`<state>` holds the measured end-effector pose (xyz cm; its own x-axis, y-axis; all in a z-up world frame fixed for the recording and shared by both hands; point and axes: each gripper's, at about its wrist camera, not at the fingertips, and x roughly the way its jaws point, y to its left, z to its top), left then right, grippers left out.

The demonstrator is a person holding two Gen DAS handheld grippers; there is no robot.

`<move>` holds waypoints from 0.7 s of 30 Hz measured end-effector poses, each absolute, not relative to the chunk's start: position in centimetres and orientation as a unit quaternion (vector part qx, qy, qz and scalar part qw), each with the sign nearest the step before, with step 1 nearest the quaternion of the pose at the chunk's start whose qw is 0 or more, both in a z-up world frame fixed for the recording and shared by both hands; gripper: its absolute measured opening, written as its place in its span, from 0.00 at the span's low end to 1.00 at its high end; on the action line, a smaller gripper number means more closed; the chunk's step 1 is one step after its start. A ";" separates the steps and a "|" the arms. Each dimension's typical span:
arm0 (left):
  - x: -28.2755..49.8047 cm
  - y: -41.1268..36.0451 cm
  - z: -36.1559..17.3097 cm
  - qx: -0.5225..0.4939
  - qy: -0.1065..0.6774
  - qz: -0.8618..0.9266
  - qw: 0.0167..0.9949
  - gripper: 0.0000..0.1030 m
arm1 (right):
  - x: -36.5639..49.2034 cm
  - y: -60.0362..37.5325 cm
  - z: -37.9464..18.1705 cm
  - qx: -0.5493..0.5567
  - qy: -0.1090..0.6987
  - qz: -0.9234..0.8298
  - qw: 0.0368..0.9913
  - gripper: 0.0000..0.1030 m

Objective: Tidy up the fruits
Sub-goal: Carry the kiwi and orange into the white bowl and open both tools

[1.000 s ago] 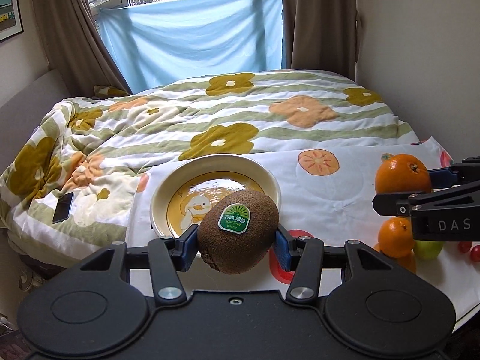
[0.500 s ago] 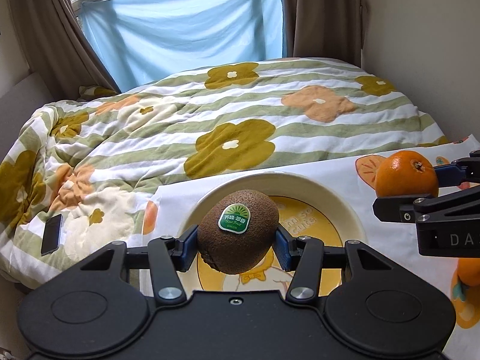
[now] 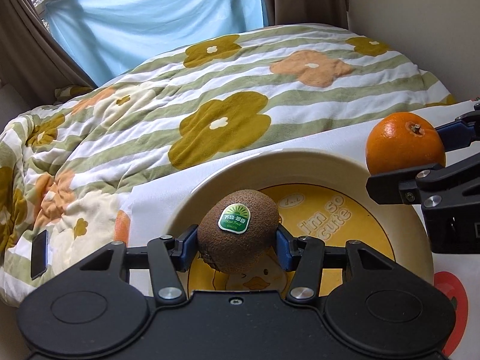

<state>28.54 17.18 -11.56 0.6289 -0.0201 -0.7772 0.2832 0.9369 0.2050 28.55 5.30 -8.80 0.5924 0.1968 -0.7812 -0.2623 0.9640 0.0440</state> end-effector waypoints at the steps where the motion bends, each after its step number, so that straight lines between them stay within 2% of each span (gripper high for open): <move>1: 28.5 17.2 -11.5 0.157 0.420 -0.089 0.889 0.62 | 28.7 5.3 -8.8 -0.037 0.435 0.128 0.891 0.72; 2: 28.5 17.1 -11.4 0.160 0.416 -0.093 0.890 0.76 | 28.8 5.4 -8.9 -0.037 0.437 0.128 0.890 0.72; 4: 28.2 16.9 -10.7 0.167 0.402 -0.097 0.895 0.94 | 28.9 5.2 -8.9 -0.036 0.440 0.126 0.888 0.72; 14: 26.3 17.6 -9.2 0.151 0.404 -0.107 0.896 0.95 | 29.3 5.7 -9.1 -0.063 0.449 0.147 0.879 0.72; 21: 24.7 18.8 -9.9 0.132 0.424 -0.105 0.890 0.95 | 29.3 8.6 -10.4 -0.136 0.431 0.189 0.872 0.72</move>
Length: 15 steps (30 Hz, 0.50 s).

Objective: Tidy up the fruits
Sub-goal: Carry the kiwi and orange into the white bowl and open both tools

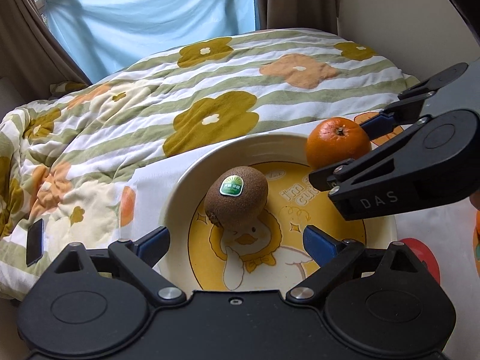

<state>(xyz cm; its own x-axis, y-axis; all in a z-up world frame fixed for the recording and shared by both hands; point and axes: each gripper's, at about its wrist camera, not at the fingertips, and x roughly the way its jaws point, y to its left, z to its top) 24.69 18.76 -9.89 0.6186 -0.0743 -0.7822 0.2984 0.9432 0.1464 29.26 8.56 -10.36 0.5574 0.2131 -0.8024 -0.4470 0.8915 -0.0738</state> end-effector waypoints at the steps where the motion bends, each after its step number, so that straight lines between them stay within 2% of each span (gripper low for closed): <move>1: 24.5 18.9 -10.0 0.132 0.425 -0.104 0.889 0.95 | 29.3 8.9 -10.5 -0.141 0.428 0.195 0.871 0.72; 12: 23.6 19.3 -10.4 0.141 0.429 -0.105 0.886 0.95 | 29.6 10.9 -11.4 -0.172 0.404 0.233 0.868 0.74; 13: 23.5 19.3 -10.4 0.141 0.429 -0.105 0.886 0.95 | 29.5 10.8 -11.3 -0.170 0.398 0.233 0.871 0.77; 15: 23.5 19.4 -10.4 0.139 0.429 -0.104 0.887 0.95 | 29.3 10.8 -11.1 -0.178 0.388 0.225 0.876 0.89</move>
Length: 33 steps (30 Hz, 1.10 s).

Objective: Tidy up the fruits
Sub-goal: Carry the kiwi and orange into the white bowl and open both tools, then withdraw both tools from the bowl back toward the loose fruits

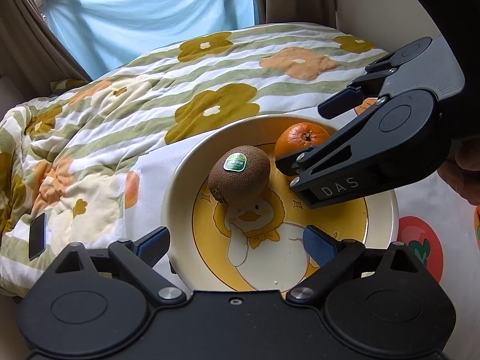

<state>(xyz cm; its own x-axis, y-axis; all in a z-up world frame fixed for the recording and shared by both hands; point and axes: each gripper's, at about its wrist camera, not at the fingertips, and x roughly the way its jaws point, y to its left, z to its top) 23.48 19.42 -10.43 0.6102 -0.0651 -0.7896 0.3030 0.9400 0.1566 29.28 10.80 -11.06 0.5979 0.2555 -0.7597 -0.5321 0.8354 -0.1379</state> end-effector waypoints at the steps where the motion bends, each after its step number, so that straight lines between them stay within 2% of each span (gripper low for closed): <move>1: 23.4 19.5 -10.4 0.138 0.430 -0.102 0.886 0.95 | 29.3 10.7 -10.9 -0.184 0.384 0.215 0.879 0.96; 11: 22.6 19.0 -9.0 0.122 0.425 -0.091 0.892 0.95 | 27.9 7.7 -9.1 -0.131 0.395 0.168 0.894 0.97; 20: 20.5 17.5 -5.1 0.116 0.394 -0.063 0.910 0.95 | 23.9 4.5 -5.1 -0.095 0.382 0.154 0.906 1.00; 33: 11.8 11.7 -1.4 0.096 0.368 -0.020 0.925 0.97 | 14.3 -3.9 -1.9 -0.050 0.362 0.118 0.923 1.00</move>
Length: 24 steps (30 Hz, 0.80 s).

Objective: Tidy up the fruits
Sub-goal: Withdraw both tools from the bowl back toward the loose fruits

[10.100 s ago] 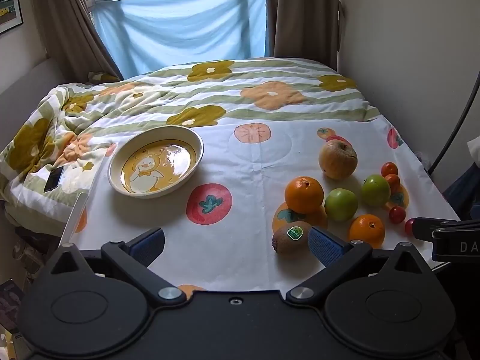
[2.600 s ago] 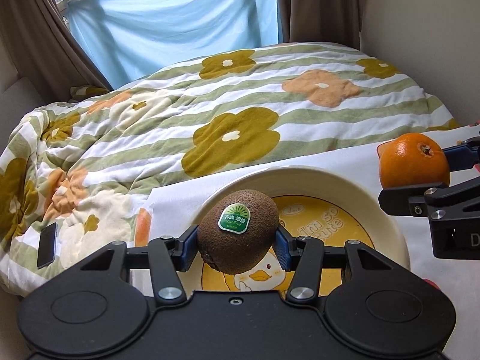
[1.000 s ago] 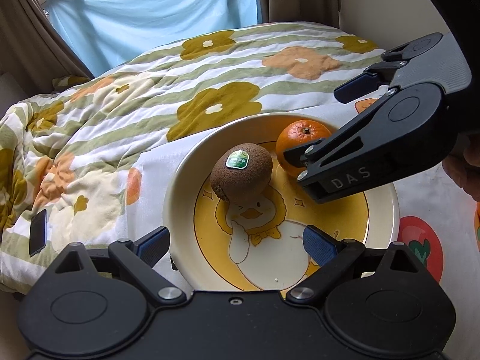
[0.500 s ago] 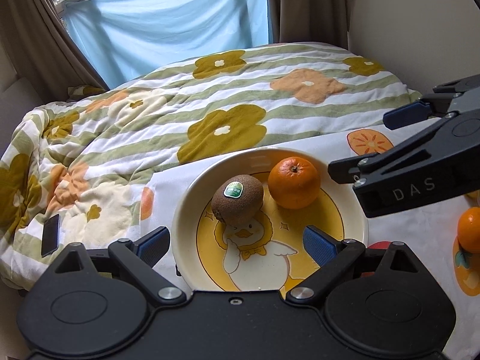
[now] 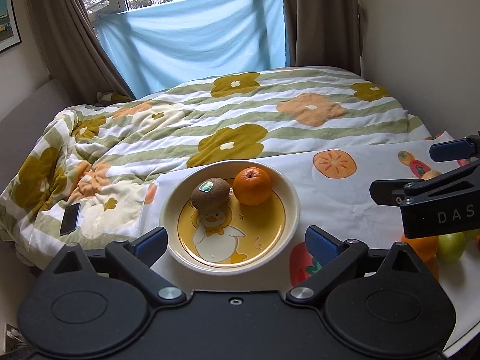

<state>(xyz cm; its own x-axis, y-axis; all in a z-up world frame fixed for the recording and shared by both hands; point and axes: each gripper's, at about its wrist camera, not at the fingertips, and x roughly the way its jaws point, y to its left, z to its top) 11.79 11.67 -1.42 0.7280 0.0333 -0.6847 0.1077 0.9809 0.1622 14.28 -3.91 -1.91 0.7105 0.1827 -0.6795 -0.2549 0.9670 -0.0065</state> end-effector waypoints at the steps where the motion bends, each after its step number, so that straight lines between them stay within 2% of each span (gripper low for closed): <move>1: 11.0 11.0 -1.3 0.093 0.367 -0.020 0.925 0.97 | 13.5 -4.8 -1.7 -0.048 0.360 0.117 0.924 1.00; 12: 5.7 3.7 -1.8 0.095 0.355 -0.071 0.927 0.97 | 6.3 -14.6 -1.7 -0.030 0.359 0.080 0.929 1.00; 24: 6.2 -2.3 -7.0 0.160 0.344 -0.166 0.910 0.97 | 3.8 -20.2 -5.9 0.026 0.366 0.033 0.930 1.00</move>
<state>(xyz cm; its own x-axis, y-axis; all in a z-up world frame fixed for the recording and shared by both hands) 6.22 -2.27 -7.04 0.7078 -0.1929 -0.6796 0.4132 0.8933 0.1768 3.81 -20.17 -5.93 0.7300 0.0797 -0.6788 -0.0413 0.9965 0.0726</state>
